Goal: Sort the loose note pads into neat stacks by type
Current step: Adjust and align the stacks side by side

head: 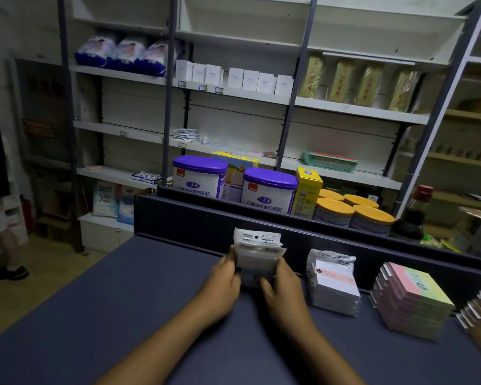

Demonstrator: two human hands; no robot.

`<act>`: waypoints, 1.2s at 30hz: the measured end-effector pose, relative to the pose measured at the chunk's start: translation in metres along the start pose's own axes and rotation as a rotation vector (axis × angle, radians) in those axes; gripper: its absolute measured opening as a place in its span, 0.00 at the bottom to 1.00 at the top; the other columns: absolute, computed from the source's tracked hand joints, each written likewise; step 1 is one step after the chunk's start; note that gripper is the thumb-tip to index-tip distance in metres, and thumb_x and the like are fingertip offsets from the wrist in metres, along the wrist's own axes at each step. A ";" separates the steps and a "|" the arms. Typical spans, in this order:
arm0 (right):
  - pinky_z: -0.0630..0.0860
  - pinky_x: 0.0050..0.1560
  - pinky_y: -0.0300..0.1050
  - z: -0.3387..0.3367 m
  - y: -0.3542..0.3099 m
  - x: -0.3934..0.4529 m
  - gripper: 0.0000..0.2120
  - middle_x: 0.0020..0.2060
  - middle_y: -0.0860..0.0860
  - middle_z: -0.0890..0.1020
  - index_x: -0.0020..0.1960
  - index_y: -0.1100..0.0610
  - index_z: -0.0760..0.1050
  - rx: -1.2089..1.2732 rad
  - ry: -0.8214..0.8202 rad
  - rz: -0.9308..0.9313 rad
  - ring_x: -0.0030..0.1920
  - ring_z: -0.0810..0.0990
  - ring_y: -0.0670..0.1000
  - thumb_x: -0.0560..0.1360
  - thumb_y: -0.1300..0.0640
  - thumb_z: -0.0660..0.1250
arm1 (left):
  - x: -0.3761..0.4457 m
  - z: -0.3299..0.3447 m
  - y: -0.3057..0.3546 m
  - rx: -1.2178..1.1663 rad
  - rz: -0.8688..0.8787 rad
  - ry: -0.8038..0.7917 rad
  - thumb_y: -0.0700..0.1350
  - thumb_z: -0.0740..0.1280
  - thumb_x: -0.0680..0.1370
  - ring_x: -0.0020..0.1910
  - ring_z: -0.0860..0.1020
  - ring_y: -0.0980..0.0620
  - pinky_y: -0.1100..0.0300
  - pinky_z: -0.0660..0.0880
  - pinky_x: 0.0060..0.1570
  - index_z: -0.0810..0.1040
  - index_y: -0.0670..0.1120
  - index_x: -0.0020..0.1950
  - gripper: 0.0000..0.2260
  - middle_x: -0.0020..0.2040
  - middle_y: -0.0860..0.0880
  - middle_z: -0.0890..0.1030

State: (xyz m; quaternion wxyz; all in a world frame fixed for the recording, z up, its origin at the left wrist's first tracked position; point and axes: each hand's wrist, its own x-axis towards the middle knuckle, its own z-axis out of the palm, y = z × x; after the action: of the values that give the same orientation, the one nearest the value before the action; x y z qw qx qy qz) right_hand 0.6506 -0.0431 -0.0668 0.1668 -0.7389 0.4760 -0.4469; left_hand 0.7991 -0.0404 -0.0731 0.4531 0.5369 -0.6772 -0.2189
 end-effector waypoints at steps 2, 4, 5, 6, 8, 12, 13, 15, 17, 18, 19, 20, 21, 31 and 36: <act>0.73 0.64 0.46 -0.002 0.000 0.001 0.22 0.60 0.51 0.80 0.66 0.58 0.73 -0.005 0.034 -0.015 0.62 0.78 0.49 0.73 0.70 0.67 | 0.002 -0.001 0.000 -0.010 0.010 0.037 0.32 0.58 0.79 0.70 0.71 0.50 0.60 0.65 0.70 0.67 0.41 0.74 0.22 0.70 0.45 0.73; 0.73 0.64 0.45 -0.001 0.000 0.001 0.22 0.59 0.52 0.80 0.66 0.59 0.73 -0.018 0.047 -0.019 0.61 0.78 0.49 0.73 0.70 0.67 | 0.004 -0.001 0.000 -0.012 0.007 0.051 0.33 0.58 0.79 0.69 0.71 0.50 0.59 0.66 0.70 0.68 0.40 0.73 0.21 0.70 0.45 0.74; 0.73 0.64 0.43 0.000 0.001 0.001 0.22 0.60 0.52 0.80 0.66 0.59 0.73 -0.024 0.029 -0.012 0.62 0.78 0.50 0.74 0.69 0.67 | 0.003 -0.001 -0.001 -0.001 -0.001 0.028 0.34 0.58 0.80 0.69 0.71 0.49 0.58 0.66 0.70 0.67 0.41 0.73 0.21 0.70 0.44 0.73; 0.72 0.63 0.40 0.001 0.001 0.000 0.21 0.61 0.52 0.80 0.67 0.59 0.72 -0.032 0.002 0.003 0.62 0.78 0.50 0.75 0.68 0.67 | 0.003 0.000 -0.002 0.018 -0.014 -0.005 0.35 0.59 0.80 0.70 0.71 0.48 0.56 0.67 0.69 0.66 0.41 0.74 0.22 0.71 0.44 0.72; 0.70 0.61 0.36 0.001 0.001 -0.001 0.21 0.61 0.52 0.80 0.67 0.59 0.71 -0.043 -0.034 0.030 0.63 0.78 0.50 0.75 0.66 0.67 | 0.002 0.001 -0.004 0.044 -0.027 -0.045 0.36 0.60 0.80 0.70 0.71 0.48 0.56 0.68 0.69 0.65 0.42 0.75 0.23 0.72 0.45 0.71; 0.73 0.64 0.43 -0.003 -0.001 0.001 0.23 0.61 0.51 0.81 0.68 0.59 0.72 -0.022 0.008 0.001 0.62 0.78 0.49 0.74 0.69 0.67 | 0.003 -0.001 -0.002 -0.012 0.007 0.028 0.37 0.63 0.79 0.66 0.74 0.53 0.63 0.69 0.66 0.72 0.45 0.70 0.19 0.67 0.49 0.76; 0.73 0.64 0.45 -0.004 -0.001 0.001 0.23 0.61 0.52 0.81 0.68 0.60 0.72 -0.029 0.018 -0.001 0.62 0.78 0.50 0.74 0.69 0.67 | 0.003 -0.001 -0.002 -0.018 0.007 0.032 0.37 0.63 0.79 0.66 0.74 0.53 0.62 0.69 0.66 0.72 0.45 0.70 0.19 0.67 0.49 0.76; 0.72 0.64 0.42 -0.003 -0.001 0.000 0.24 0.62 0.52 0.80 0.70 0.59 0.70 -0.052 -0.002 0.012 0.63 0.78 0.51 0.74 0.68 0.67 | 0.002 0.000 -0.004 0.014 -0.002 -0.017 0.38 0.64 0.78 0.68 0.73 0.53 0.64 0.68 0.66 0.69 0.45 0.72 0.21 0.69 0.49 0.74; 0.71 0.61 0.37 -0.001 0.001 0.000 0.24 0.62 0.51 0.81 0.70 0.58 0.70 -0.059 -0.037 0.028 0.63 0.78 0.51 0.75 0.66 0.67 | 0.002 0.002 -0.008 0.054 -0.012 -0.062 0.40 0.65 0.78 0.68 0.72 0.53 0.66 0.67 0.65 0.66 0.46 0.74 0.24 0.70 0.50 0.72; 0.72 0.60 0.37 -0.001 0.002 0.000 0.23 0.62 0.51 0.81 0.70 0.57 0.71 -0.053 -0.043 0.030 0.63 0.78 0.50 0.75 0.65 0.68 | 0.002 0.002 -0.009 0.068 -0.016 -0.056 0.40 0.66 0.78 0.68 0.72 0.53 0.65 0.68 0.65 0.66 0.46 0.75 0.25 0.70 0.50 0.72; 0.72 0.61 0.37 -0.001 0.003 0.001 0.23 0.61 0.50 0.81 0.69 0.57 0.71 -0.045 -0.044 0.032 0.63 0.78 0.49 0.75 0.64 0.69 | 0.003 0.001 -0.009 0.080 -0.021 -0.033 0.41 0.67 0.77 0.67 0.73 0.52 0.63 0.69 0.65 0.67 0.47 0.74 0.25 0.69 0.50 0.73; 0.73 0.60 0.37 -0.002 0.004 0.002 0.23 0.61 0.49 0.82 0.68 0.57 0.72 -0.033 -0.046 0.035 0.62 0.79 0.48 0.75 0.64 0.70 | 0.003 -0.001 -0.009 0.087 -0.028 -0.003 0.41 0.68 0.77 0.66 0.74 0.52 0.61 0.70 0.65 0.69 0.47 0.73 0.24 0.67 0.50 0.74; 0.74 0.59 0.36 -0.004 0.004 0.003 0.22 0.59 0.48 0.82 0.67 0.56 0.73 -0.016 -0.050 0.047 0.61 0.80 0.47 0.74 0.63 0.71 | 0.003 -0.003 -0.009 0.079 -0.033 0.027 0.41 0.69 0.76 0.64 0.75 0.52 0.60 0.71 0.64 0.70 0.47 0.72 0.25 0.65 0.50 0.76; 0.75 0.62 0.43 -0.026 0.006 0.017 0.41 0.59 0.45 0.77 0.70 0.53 0.66 0.145 0.069 0.146 0.58 0.77 0.44 0.63 0.58 0.82 | 0.004 -0.028 0.007 -0.409 -0.052 0.201 0.31 0.74 0.71 0.52 0.81 0.57 0.68 0.77 0.54 0.73 0.48 0.70 0.30 0.58 0.48 0.81; 0.79 0.50 0.38 -0.019 0.007 0.013 0.26 0.49 0.42 0.82 0.57 0.45 0.72 0.204 -0.019 0.118 0.49 0.81 0.38 0.66 0.61 0.79 | 0.002 -0.031 0.005 -0.416 -0.026 0.116 0.31 0.72 0.73 0.51 0.80 0.65 0.72 0.74 0.48 0.74 0.48 0.65 0.24 0.59 0.49 0.81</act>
State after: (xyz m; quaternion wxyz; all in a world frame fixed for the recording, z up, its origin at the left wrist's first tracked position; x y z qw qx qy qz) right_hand 0.6336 -0.0541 -0.0545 0.2715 -0.6931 0.4692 -0.4752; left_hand 0.8230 -0.0348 -0.0528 0.5897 0.4522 -0.5831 -0.3284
